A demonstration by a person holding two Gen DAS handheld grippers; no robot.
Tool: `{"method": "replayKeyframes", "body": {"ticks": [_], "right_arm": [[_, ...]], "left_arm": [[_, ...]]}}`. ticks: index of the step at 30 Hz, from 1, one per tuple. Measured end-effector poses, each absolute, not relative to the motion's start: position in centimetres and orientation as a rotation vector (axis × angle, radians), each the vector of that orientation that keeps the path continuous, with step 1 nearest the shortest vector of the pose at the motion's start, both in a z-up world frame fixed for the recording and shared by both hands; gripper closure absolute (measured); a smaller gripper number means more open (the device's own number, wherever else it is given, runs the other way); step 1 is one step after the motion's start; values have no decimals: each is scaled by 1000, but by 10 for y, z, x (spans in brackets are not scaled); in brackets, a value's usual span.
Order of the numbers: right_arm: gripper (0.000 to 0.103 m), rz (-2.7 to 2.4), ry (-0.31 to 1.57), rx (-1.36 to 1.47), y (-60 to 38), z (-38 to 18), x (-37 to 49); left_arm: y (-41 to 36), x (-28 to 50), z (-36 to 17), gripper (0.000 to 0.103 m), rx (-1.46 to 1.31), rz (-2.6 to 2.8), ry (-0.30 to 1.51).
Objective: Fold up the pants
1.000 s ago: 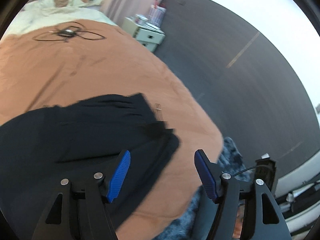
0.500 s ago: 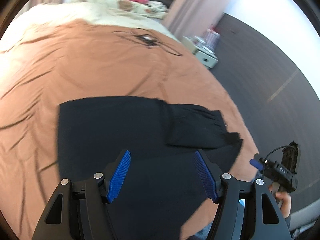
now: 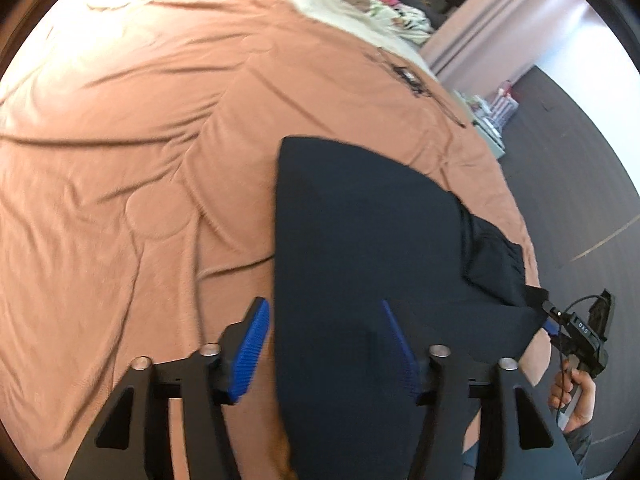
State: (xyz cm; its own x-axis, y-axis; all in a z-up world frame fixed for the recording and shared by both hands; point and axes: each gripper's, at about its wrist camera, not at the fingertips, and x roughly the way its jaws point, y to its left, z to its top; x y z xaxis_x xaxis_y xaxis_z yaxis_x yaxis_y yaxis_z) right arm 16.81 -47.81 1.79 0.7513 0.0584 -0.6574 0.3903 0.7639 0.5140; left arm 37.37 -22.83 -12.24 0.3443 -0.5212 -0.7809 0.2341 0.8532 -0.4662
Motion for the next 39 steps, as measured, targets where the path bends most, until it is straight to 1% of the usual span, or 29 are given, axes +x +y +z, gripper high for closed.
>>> {"method": "replayKeyframes", "body": {"ticks": [1,2,3,4,7,12,15,16,17,18,20,22,25,30,36,38,39], "right_arm": [[56,-205,721,684,-476,18,170],[74,-211,733,684,-479,17,173],[85,-217,740,684,-462,18,173],[100,-221,750,687,-459,19,175],[102,-232,722,683,-457,27,161],[103,-293,699,651,-453,24,132],[102,-292,732,667,-449,7,127],[100,-294,744,668,-449,6,126],[92,-296,758,673,-445,3,125],[87,-300,764,673,-444,6,125],[63,-339,756,629,-435,20,117],[51,-360,722,575,-427,39,110],[49,-345,697,483,-410,65,111],[49,-224,730,296,-362,94,150],[50,-181,770,222,-337,90,190],[55,-167,791,188,-327,87,206],[55,-155,798,171,-320,87,214]], "left_arm": [[-228,375,-127,53,-298,-496,1128],[-229,377,-132,58,-303,-497,1139],[-229,378,-134,60,-304,-503,1143],[-229,379,-137,61,-304,-509,1146],[-232,382,-143,66,-311,-521,1162],[-244,385,-150,67,-294,-533,1187],[-250,386,-152,67,-282,-534,1196],[-250,386,-152,67,-281,-535,1194],[-250,387,-153,67,-281,-536,1192],[-250,388,-155,67,-281,-537,1193],[-249,388,-156,67,-293,-535,1194],[-245,389,-155,67,-314,-533,1187],[-236,384,-151,67,-350,-532,1168],[-230,382,-146,67,-366,-536,1152],[-225,382,-148,67,-360,-508,1138],[-224,381,-148,67,-353,-511,1135],[-226,381,-147,67,-353,-512,1134]]}}
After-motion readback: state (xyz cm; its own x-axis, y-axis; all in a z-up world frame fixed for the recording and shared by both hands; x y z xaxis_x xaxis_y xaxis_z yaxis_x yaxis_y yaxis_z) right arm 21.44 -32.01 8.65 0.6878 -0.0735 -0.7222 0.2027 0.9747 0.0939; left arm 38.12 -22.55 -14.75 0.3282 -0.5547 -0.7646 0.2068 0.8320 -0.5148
